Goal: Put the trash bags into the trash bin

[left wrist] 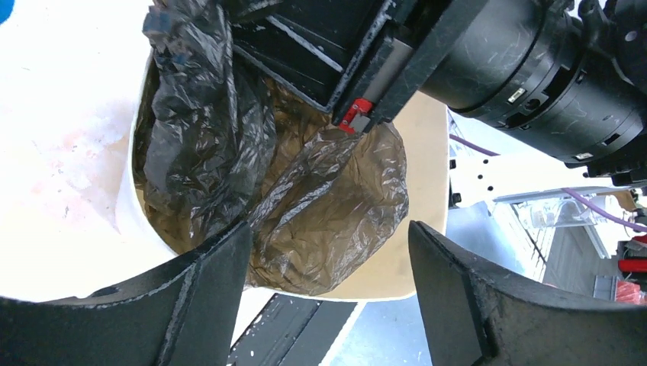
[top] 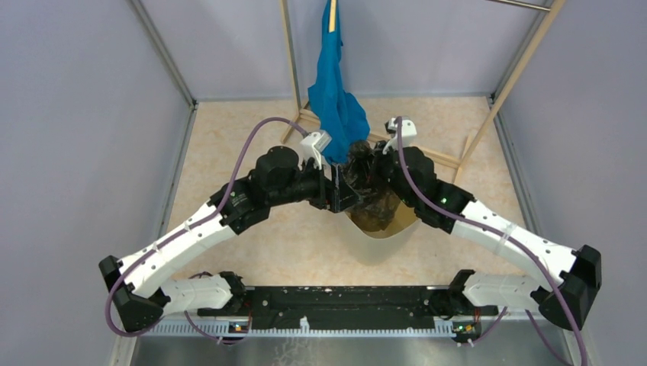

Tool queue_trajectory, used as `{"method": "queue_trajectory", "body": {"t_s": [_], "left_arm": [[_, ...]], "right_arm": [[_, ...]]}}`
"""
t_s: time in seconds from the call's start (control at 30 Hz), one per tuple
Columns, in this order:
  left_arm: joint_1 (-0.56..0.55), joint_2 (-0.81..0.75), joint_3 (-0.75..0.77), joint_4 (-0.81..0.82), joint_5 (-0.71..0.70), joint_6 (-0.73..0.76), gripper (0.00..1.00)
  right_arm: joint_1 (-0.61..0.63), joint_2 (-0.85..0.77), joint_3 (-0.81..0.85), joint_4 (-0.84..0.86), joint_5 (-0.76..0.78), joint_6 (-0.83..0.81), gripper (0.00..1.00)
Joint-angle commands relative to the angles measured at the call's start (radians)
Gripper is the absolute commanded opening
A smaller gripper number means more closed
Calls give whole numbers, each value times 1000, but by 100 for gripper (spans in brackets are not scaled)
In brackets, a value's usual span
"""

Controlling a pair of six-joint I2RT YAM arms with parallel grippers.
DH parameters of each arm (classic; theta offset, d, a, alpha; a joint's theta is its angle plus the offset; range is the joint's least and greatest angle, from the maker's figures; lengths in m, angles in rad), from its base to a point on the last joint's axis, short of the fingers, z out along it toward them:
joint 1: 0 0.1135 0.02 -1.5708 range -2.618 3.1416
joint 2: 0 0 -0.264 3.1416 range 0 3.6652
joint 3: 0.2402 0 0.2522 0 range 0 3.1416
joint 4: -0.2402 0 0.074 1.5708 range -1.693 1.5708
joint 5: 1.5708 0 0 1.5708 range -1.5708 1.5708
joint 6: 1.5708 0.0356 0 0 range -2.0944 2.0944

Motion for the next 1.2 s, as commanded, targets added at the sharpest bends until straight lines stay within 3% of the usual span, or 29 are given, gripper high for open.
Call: {"method": "queue_trajectory", "body": {"t_s": [0.0,0.4,0.57,0.7,0.8,0.93,1.17], "left_arm": [[-3,-31,76,-11,-2,4,82],[-3,-97,108,-7,-3,-22,89],[-3,-102,33,-52,-92,-99,80],[-3,-122,9,-183,-279,-136,68],[-3,-104,-9,-171,-284,-150,60],[-3,-38,11,-171,-300,-141,56],[-3,100,138,-288,-444,-63,43]], "right_arm": [[-8,-65,47,-42,-77,-19,0],[-10,-166,169,-377,-212,-72,0],[-10,-161,192,-417,-185,-95,1],[-11,-170,184,-409,-192,-95,1],[-10,-175,191,-417,-194,-95,1],[-10,-191,201,-429,-194,-94,1],[-10,-217,189,-451,-195,-88,1]]}}
